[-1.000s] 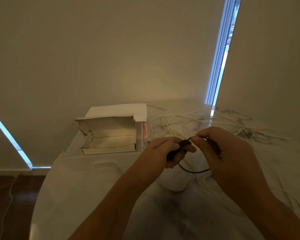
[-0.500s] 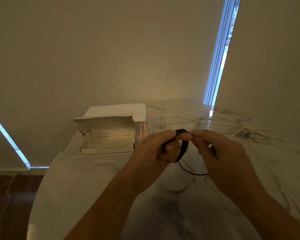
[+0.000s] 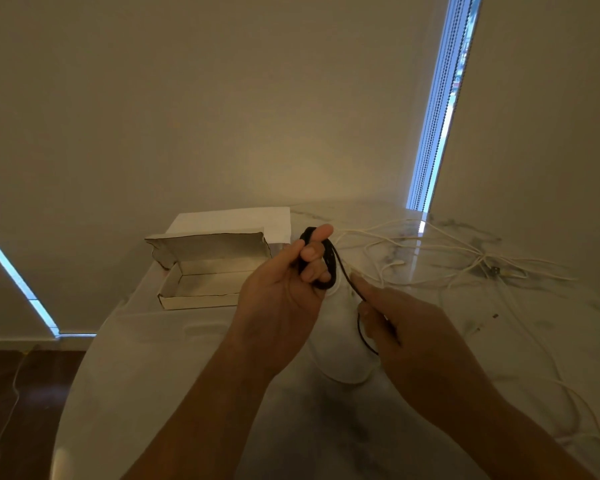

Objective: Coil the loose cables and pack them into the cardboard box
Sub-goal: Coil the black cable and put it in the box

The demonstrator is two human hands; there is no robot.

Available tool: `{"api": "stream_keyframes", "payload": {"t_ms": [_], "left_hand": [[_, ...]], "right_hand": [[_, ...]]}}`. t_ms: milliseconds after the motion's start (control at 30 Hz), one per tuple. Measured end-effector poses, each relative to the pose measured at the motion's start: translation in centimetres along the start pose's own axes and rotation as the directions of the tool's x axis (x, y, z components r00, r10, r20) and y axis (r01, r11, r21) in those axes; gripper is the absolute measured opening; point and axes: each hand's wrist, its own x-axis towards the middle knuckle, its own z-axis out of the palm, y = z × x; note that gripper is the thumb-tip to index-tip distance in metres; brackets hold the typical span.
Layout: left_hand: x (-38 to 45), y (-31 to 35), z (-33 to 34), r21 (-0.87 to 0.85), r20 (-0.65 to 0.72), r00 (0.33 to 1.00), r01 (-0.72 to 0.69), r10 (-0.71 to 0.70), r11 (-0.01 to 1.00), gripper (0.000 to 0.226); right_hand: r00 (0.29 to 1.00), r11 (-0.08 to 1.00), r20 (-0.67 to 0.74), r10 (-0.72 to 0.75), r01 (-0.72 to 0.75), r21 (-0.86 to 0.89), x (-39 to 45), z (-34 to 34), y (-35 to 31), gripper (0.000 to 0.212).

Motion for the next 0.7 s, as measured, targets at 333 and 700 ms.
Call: {"api": "stream_keyframes", "payload": {"t_ms": [333,700], "left_hand": [[0.6,0.6,-0.9,-0.027,-0.088,0.990,-0.116,0.113,0.993,0.031],[0.6,-1.6,-0.9,0.431,-0.060,0.982,-0.139,0.182,0.892,0.021]], "right_hand": [[0.992,0.993,0.087,-0.087,0.093,-0.066,-0.8,0.0,-1.6,0.026],[0.976,0.974,0.067,-0.206,0.212,-0.086,-0.9,-1.1,-2.4,0.006]]}}
